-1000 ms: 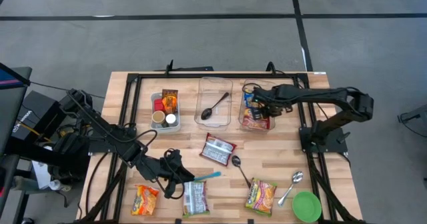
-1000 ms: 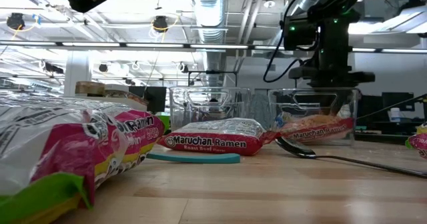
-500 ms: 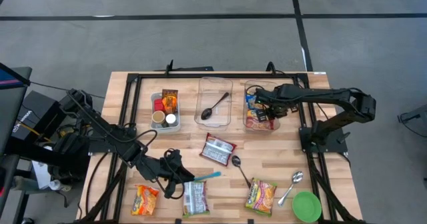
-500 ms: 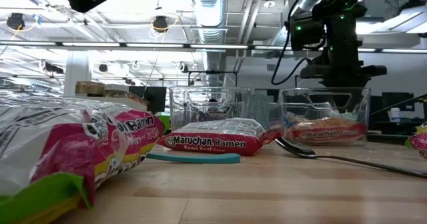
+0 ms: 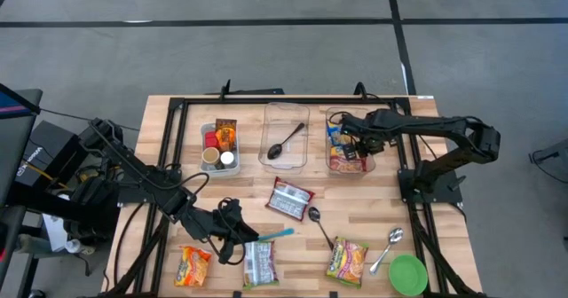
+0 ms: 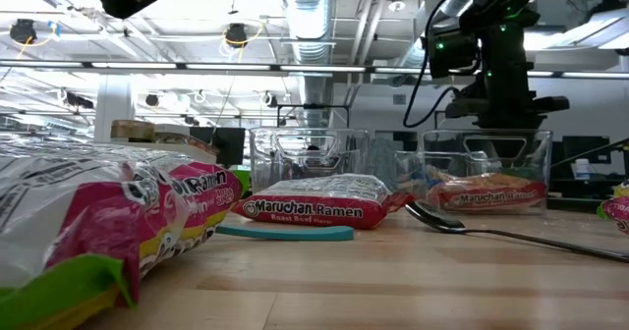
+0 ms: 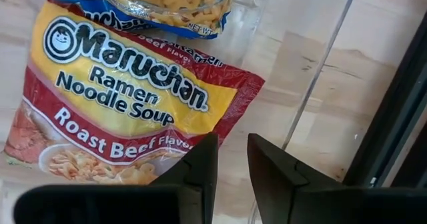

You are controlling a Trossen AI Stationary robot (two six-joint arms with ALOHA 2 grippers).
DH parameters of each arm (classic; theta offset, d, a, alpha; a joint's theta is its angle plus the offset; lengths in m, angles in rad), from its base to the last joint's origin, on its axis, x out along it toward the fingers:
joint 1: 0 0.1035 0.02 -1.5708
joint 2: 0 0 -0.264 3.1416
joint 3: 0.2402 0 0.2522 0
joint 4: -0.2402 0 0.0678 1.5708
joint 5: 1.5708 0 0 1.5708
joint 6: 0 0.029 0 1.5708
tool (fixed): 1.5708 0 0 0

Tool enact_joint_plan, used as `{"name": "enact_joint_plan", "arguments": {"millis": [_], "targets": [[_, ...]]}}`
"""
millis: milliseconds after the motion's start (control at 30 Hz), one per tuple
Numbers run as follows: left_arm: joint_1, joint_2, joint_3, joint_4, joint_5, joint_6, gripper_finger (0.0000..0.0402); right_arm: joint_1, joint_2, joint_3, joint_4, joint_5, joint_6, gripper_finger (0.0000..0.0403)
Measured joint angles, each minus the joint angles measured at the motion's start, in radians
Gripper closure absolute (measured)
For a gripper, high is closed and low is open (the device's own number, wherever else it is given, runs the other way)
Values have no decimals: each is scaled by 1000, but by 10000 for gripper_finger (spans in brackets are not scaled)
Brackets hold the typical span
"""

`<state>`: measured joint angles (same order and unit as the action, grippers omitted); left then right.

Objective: Pick & Place Food Item
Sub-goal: Put the left green noodle pack into the right transparent bin

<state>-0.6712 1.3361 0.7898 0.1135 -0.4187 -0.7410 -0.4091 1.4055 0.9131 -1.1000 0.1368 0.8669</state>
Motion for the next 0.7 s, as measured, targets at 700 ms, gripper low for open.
{"name": "enact_joint_plan", "arguments": {"millis": [700], "targets": [[0,0,0,0,0,0,357,201,0,375,-262,52,-5,327]]}}
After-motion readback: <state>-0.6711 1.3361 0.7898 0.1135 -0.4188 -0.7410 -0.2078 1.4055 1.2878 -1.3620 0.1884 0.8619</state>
